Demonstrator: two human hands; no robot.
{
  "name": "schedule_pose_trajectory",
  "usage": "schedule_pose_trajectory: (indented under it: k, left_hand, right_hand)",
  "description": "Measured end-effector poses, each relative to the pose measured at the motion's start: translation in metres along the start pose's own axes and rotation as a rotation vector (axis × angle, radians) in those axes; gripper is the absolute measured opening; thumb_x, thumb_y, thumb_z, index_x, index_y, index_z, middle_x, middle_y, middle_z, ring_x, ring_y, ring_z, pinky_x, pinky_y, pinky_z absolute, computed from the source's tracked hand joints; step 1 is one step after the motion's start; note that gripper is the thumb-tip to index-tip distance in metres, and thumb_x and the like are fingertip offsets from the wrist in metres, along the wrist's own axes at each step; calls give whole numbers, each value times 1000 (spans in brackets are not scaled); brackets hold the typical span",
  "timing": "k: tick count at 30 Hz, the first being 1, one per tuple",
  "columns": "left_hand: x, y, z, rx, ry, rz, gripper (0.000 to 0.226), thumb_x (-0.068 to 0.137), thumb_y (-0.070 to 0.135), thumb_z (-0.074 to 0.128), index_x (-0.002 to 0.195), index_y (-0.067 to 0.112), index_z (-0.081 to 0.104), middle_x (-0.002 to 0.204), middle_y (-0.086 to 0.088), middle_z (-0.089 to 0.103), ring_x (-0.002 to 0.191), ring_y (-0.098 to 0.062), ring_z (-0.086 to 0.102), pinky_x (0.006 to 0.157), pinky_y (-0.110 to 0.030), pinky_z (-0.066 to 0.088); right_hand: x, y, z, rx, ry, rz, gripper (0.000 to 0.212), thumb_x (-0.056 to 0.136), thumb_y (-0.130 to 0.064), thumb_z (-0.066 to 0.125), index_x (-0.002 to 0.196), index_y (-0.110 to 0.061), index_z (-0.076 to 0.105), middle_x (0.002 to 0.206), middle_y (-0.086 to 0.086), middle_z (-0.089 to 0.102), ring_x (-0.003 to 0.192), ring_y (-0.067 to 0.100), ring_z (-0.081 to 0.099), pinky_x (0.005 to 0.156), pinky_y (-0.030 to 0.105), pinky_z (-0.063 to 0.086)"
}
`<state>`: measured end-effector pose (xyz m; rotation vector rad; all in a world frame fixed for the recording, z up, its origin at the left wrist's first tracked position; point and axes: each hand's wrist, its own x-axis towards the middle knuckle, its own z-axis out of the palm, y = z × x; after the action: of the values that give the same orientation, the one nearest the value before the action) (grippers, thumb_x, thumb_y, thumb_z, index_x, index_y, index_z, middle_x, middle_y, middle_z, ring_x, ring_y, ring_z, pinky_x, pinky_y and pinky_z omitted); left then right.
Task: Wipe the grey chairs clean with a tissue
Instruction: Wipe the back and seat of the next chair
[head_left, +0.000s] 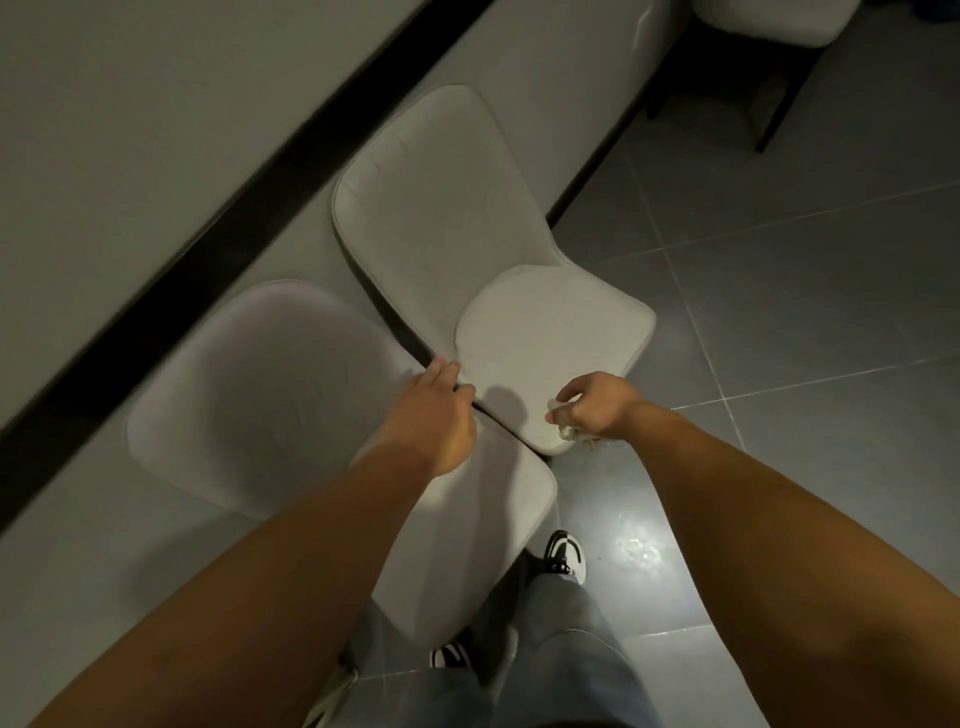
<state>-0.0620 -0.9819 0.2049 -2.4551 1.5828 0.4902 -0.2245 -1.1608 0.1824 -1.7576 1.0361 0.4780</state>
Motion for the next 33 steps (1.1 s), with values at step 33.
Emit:
schedule_pose_trajectory:
  k: [33]
  left_hand:
    - [-87, 62, -16, -42, -108, -94, 54, 98, 29, 45, 149, 14, 39, 150, -8, 44, 137, -28, 41, 112, -40, 38]
  right_hand:
    - [-193, 131, -12, -102, 190, 133, 41, 83, -36, 73, 119, -20, 61, 60, -9, 71, 58, 11, 70, 58, 23, 57]
